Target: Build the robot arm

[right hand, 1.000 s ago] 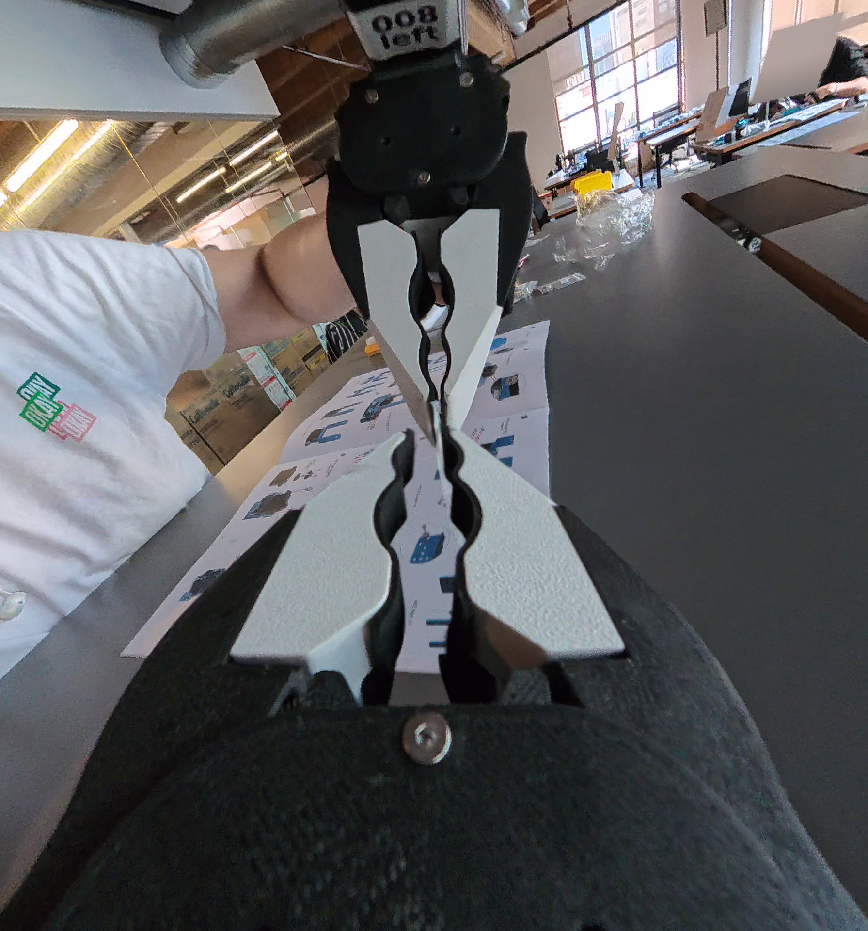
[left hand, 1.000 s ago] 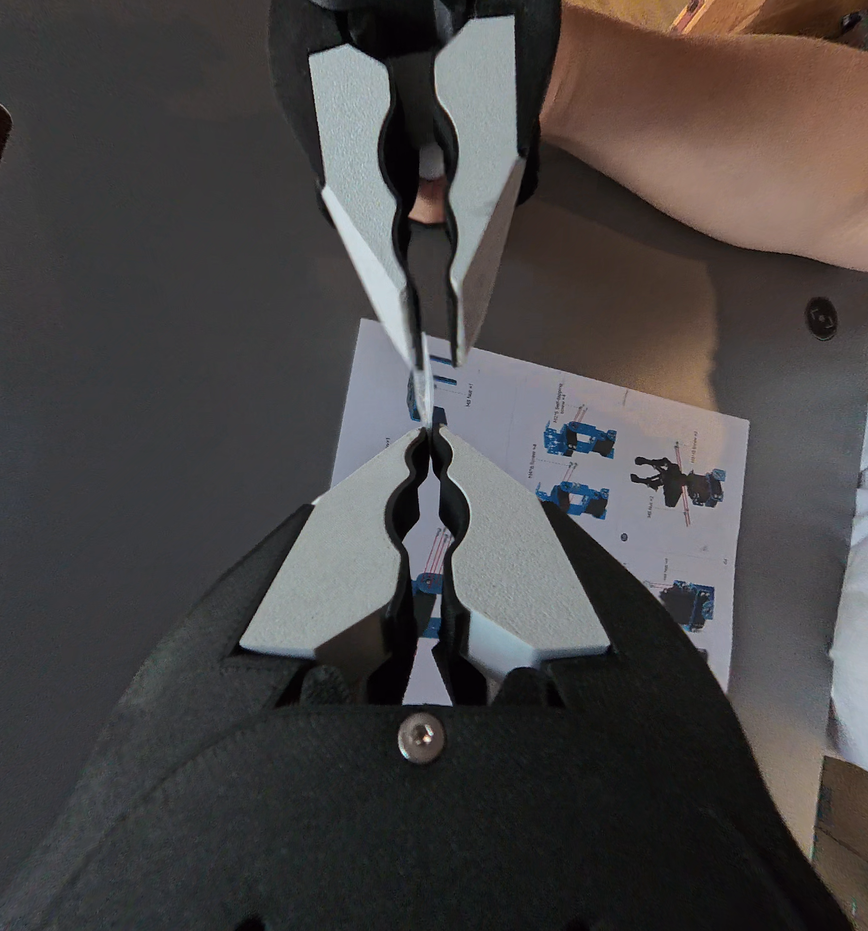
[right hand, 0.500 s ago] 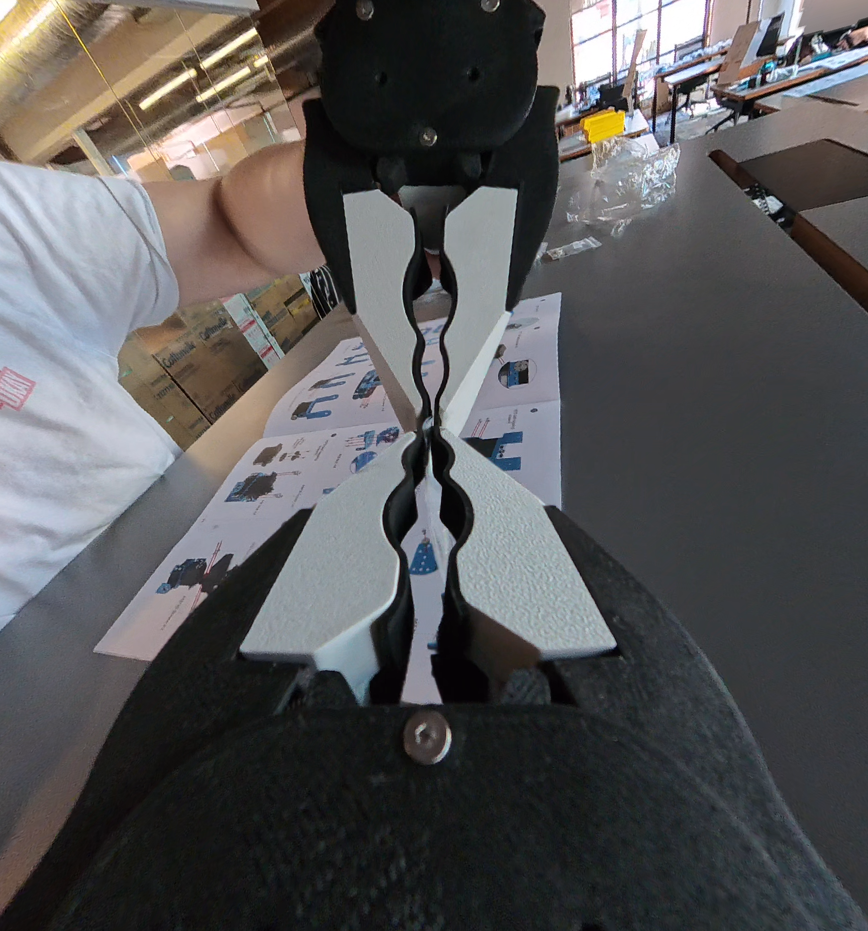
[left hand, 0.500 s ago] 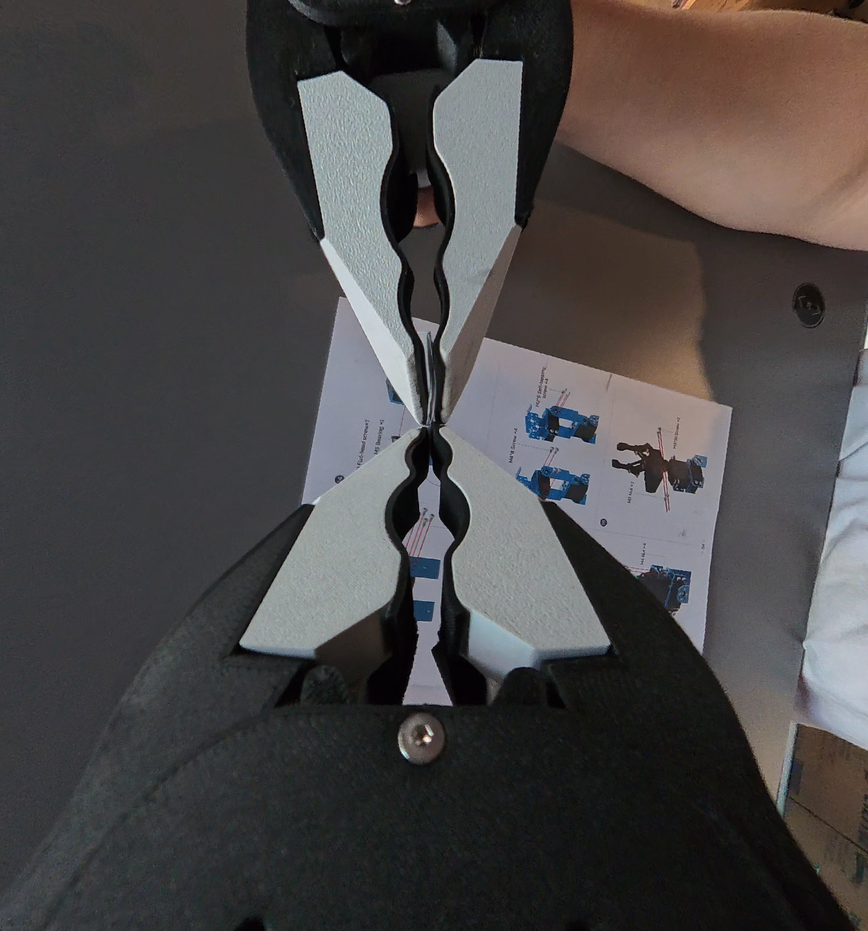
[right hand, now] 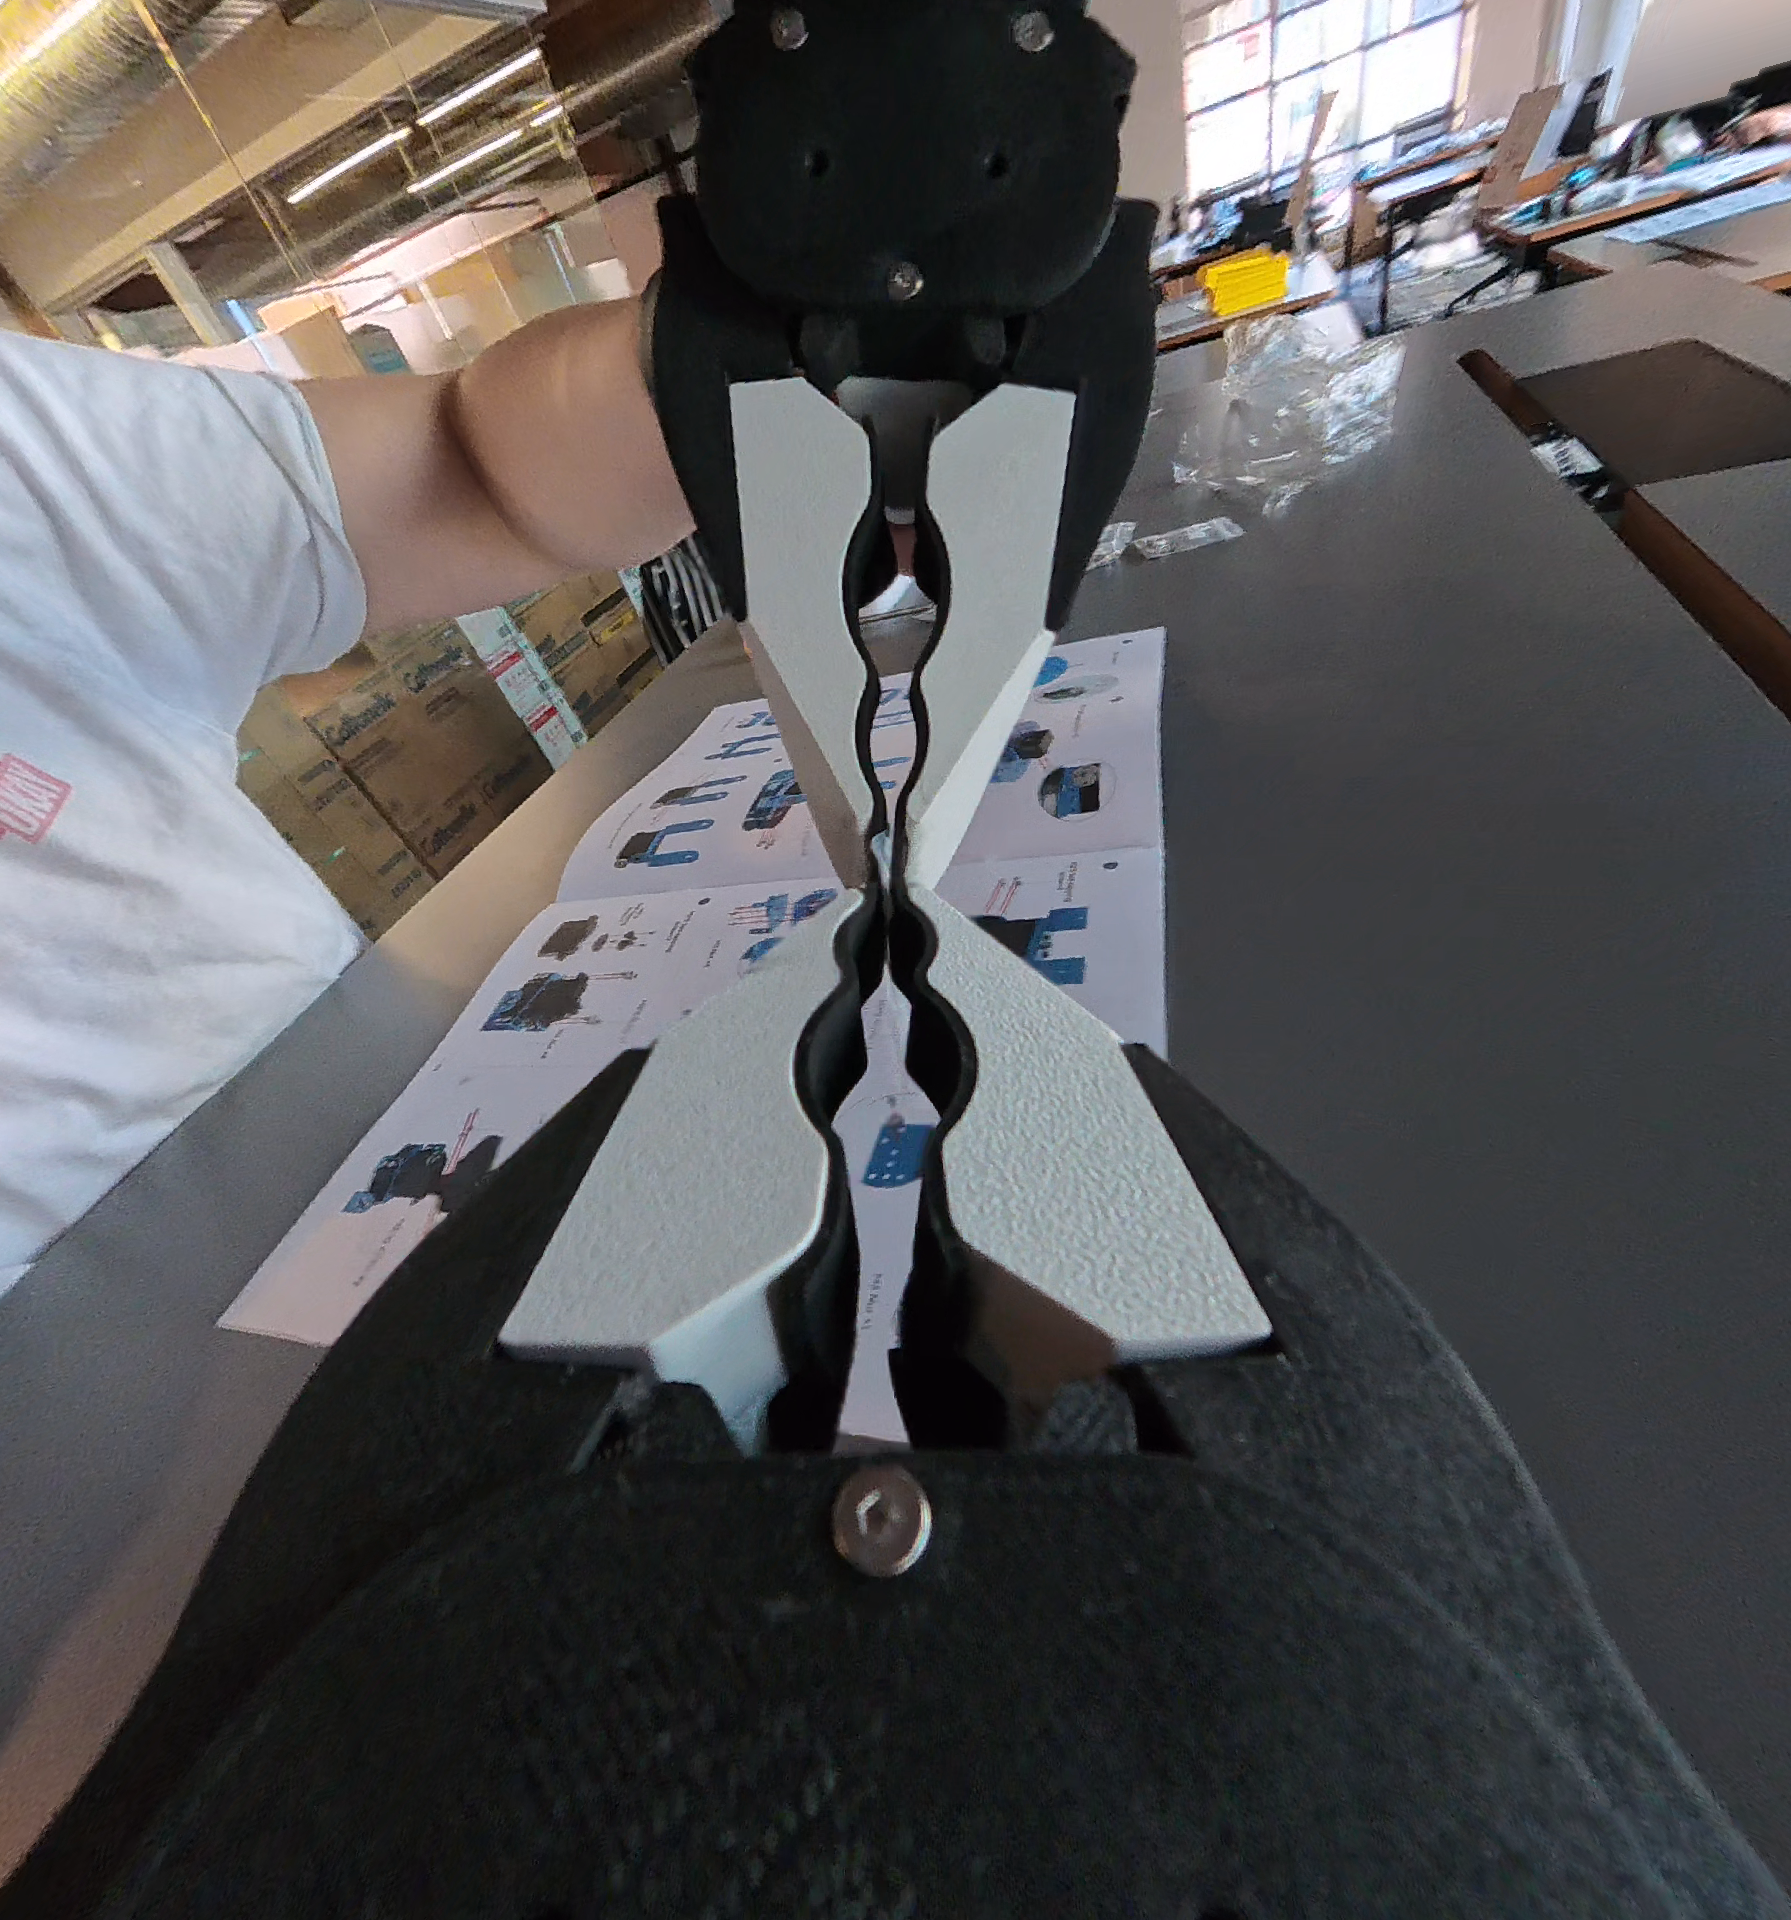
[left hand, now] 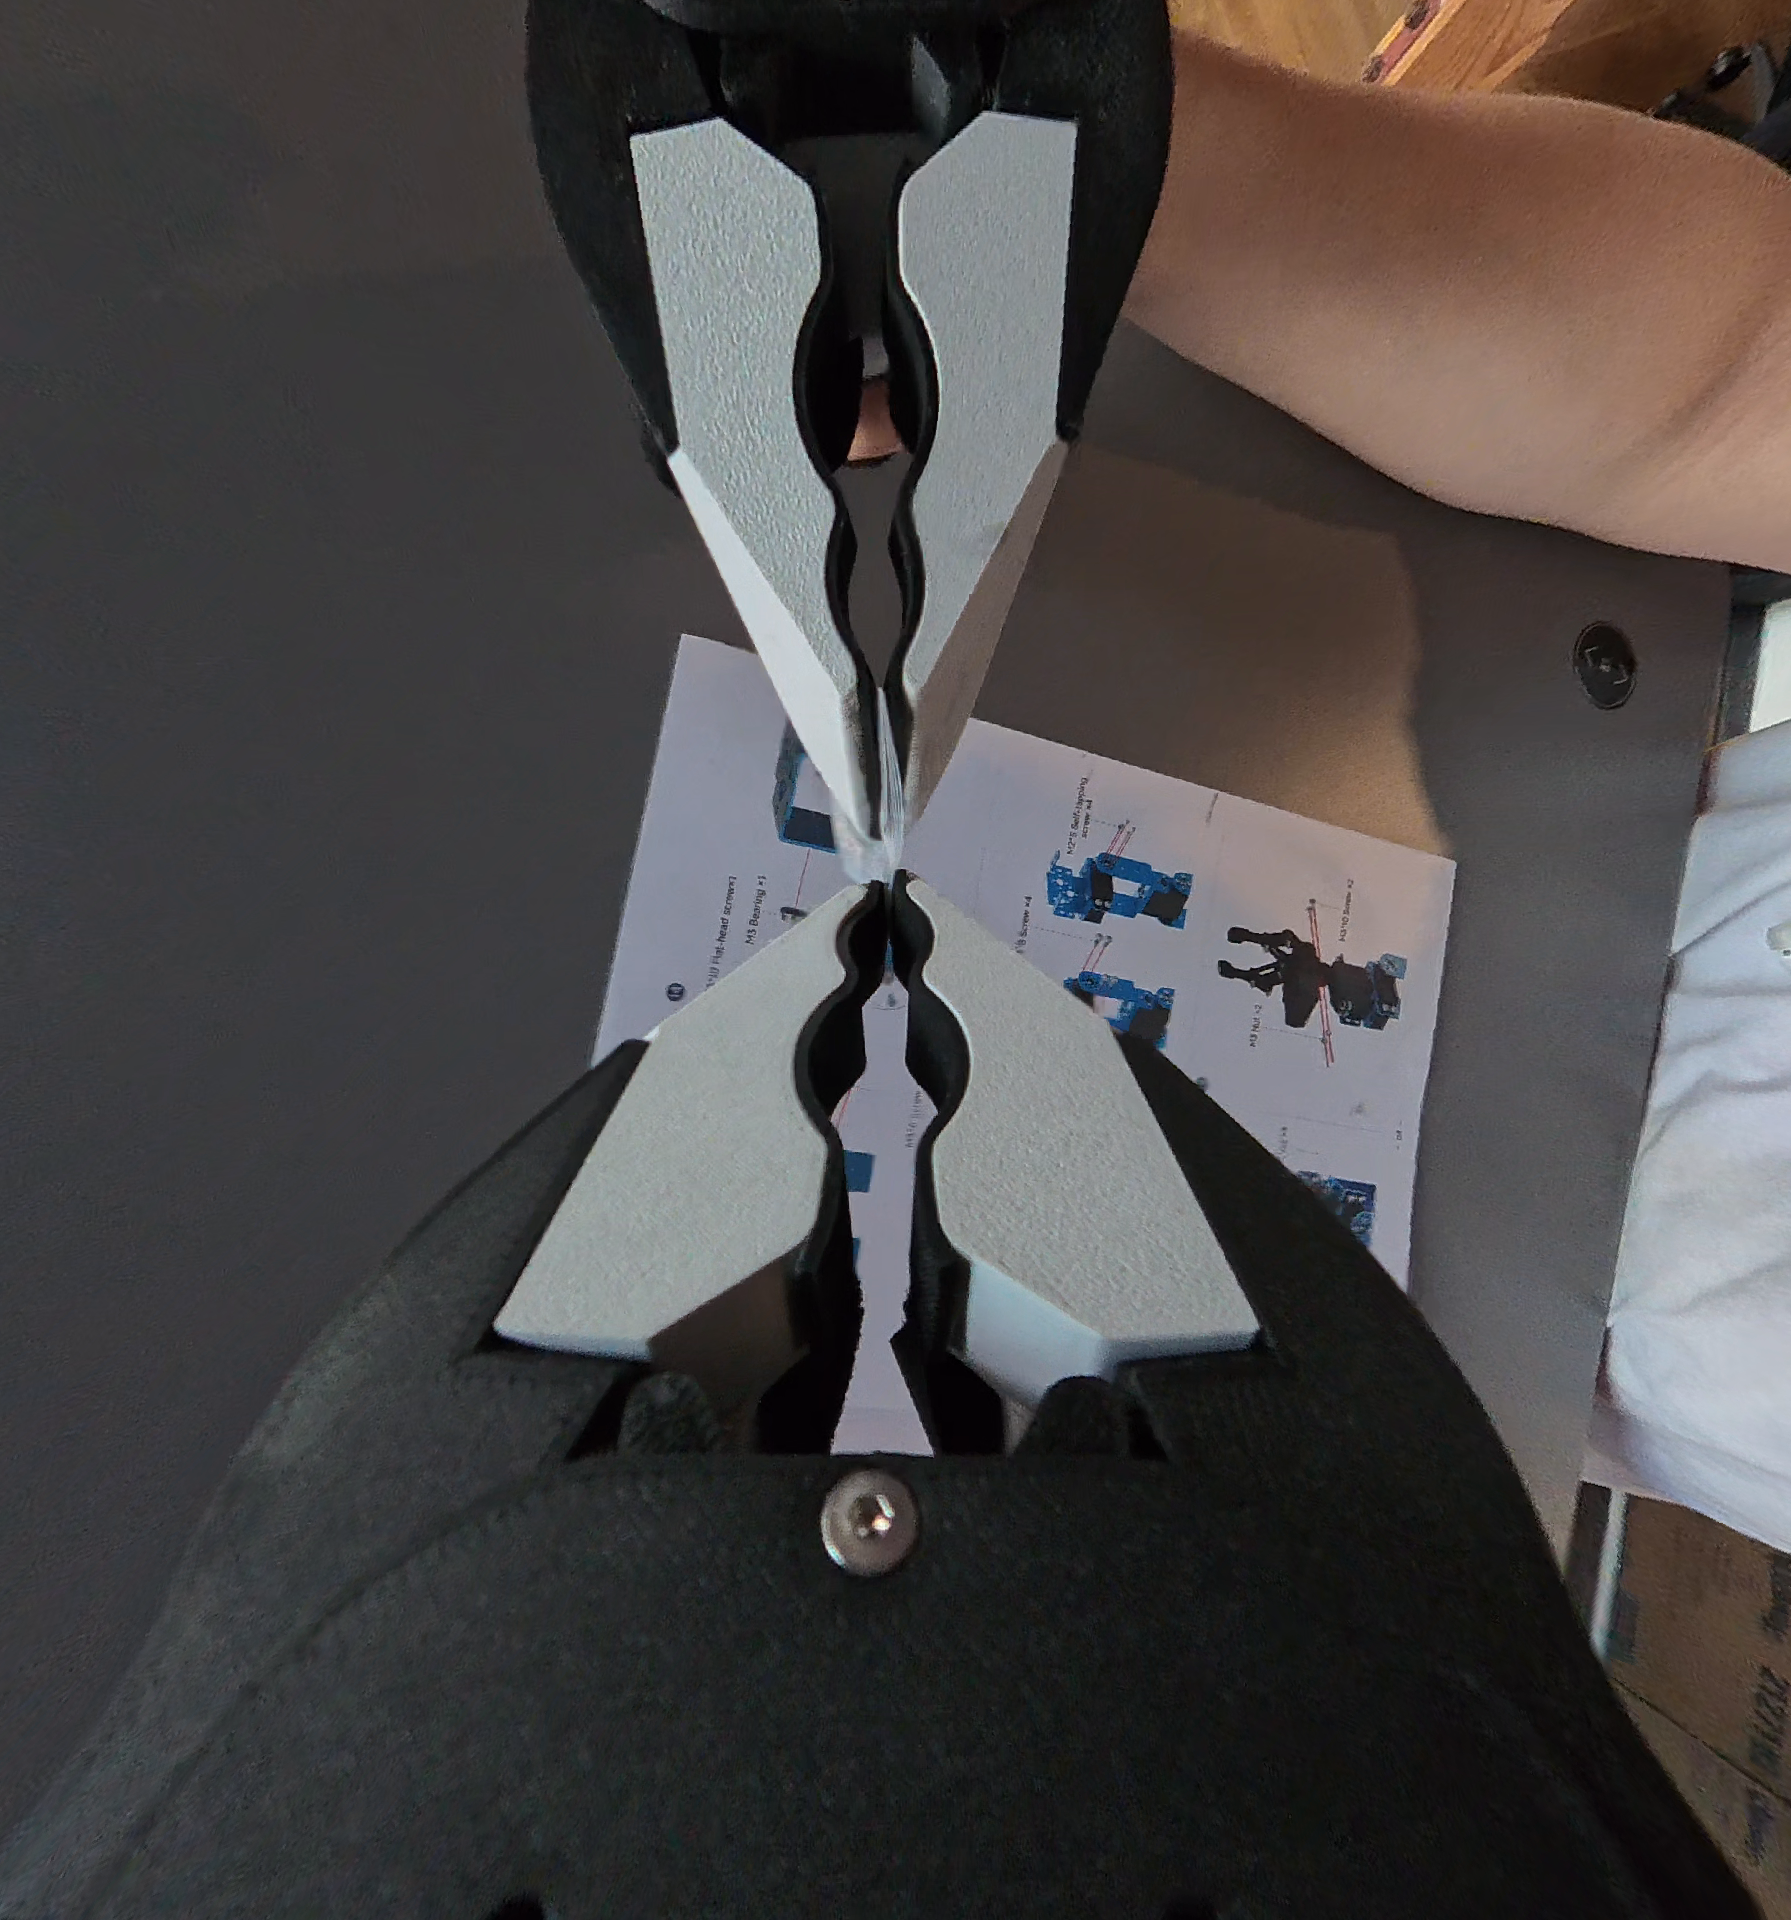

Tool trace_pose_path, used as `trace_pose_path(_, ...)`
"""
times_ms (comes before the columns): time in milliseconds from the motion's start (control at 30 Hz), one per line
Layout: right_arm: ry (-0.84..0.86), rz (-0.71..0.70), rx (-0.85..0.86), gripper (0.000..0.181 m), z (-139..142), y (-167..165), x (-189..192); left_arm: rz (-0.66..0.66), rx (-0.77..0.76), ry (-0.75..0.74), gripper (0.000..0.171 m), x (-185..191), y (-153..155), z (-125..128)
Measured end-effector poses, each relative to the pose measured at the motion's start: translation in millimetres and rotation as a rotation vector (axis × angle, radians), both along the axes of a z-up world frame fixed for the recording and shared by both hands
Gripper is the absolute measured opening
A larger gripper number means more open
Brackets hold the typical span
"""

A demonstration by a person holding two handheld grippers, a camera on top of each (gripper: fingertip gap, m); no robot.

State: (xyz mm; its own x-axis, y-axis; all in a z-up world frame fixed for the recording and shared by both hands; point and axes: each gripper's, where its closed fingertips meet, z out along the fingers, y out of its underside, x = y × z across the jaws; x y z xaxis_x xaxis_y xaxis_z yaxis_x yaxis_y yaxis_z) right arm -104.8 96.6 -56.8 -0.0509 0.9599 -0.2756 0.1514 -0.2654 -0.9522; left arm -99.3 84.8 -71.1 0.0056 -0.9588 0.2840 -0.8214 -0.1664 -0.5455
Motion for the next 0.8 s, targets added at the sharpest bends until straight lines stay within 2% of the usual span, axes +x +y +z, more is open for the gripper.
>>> trace_pose_path(133, -0.012, 0.007, 0.043, 0.0, 3.3, -2.6, -0.8, 0.005, -0.007, -0.014, 0.0, -0.6, -2.8, 3.6)
trace_pose_path(233, 0.046, 0.005, -0.022, 0.0, 9.6, -1.3, 0.3, 0.013, -0.011, -0.032, 0.0, 0.3, -3.3, 8.9)
trace_pose_path(667, 0.104, -0.025, -0.034, 0.004, 17.4, 3.1, 13.8, 0.008, -0.008, -0.019, 0.0, 3.1, -5.0, 6.1)
trace_pose_path(700, 0.114, -0.026, -0.028, 0.0, 19.2, 3.4, 16.3, 0.01, 0.001, -0.021, 0.0, 3.0, -4.3, 5.2)
trace_pose_path(800, 0.053, -0.022, 0.026, 0.0, 15.4, -0.3, 14.8, 0.008, -0.014, -0.009, 0.0, 1.6, -6.8, 2.6)
